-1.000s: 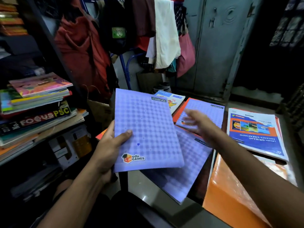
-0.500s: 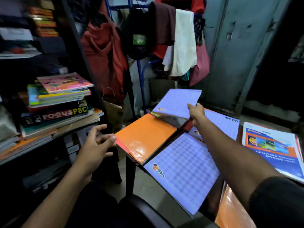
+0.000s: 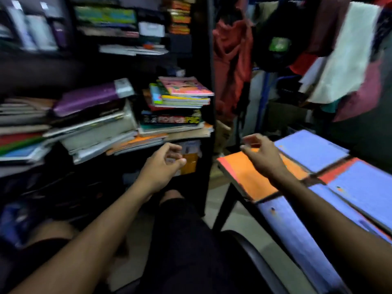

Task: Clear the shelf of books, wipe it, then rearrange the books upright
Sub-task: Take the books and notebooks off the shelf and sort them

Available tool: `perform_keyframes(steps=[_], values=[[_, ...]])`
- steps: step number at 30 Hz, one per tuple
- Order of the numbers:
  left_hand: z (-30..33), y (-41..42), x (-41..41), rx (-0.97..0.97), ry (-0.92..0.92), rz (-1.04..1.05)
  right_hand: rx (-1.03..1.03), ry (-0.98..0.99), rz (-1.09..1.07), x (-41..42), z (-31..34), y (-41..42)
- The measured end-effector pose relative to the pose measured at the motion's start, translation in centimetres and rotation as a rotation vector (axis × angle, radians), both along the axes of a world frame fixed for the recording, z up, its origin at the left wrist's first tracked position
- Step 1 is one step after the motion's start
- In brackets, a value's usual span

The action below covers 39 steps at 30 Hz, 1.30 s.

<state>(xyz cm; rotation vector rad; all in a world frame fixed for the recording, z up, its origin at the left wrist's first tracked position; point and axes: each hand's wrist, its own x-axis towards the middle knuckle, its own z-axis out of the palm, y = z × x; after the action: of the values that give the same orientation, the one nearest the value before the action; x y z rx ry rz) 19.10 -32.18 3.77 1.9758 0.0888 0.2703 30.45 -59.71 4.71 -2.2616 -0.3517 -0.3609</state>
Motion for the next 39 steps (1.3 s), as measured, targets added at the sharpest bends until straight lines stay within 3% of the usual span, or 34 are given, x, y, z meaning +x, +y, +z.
perform_keyframes(steps=[5, 11, 16, 25, 30, 34, 39], values=[[-1.2, 10.2, -5.6, 0.117, -0.063, 0.277, -0.158, 0.055, 0.487, -5.5, 0.8, 15.2], [-9.0, 21.1, -16.0, 0.212, 0.048, 0.708, -0.354, 0.131, 0.783, -11.1, -0.6, 27.8], [-8.4, 23.0, -14.7, 0.231, -0.037, 0.777, -0.650, -0.097, 0.987, -15.3, -0.8, 36.0], [-9.7, 25.9, -15.0, -0.086, -0.097, 0.816, -0.823, -0.333, 0.860, -15.7, -0.6, 48.1], [-10.6, 27.5, -15.5, -0.087, -0.118, 0.928, -0.913, -0.430, 0.783, -14.1, -1.8, 53.4], [-11.3, 28.3, -15.6, -0.173, -0.085, 0.933, -1.001, -0.378, 0.745, -12.5, -2.2, 56.8], [-11.8, 28.1, -15.2, -0.197, -0.077, 0.891, -1.077, -0.476, 0.818, -10.6, -1.2, 57.7]])
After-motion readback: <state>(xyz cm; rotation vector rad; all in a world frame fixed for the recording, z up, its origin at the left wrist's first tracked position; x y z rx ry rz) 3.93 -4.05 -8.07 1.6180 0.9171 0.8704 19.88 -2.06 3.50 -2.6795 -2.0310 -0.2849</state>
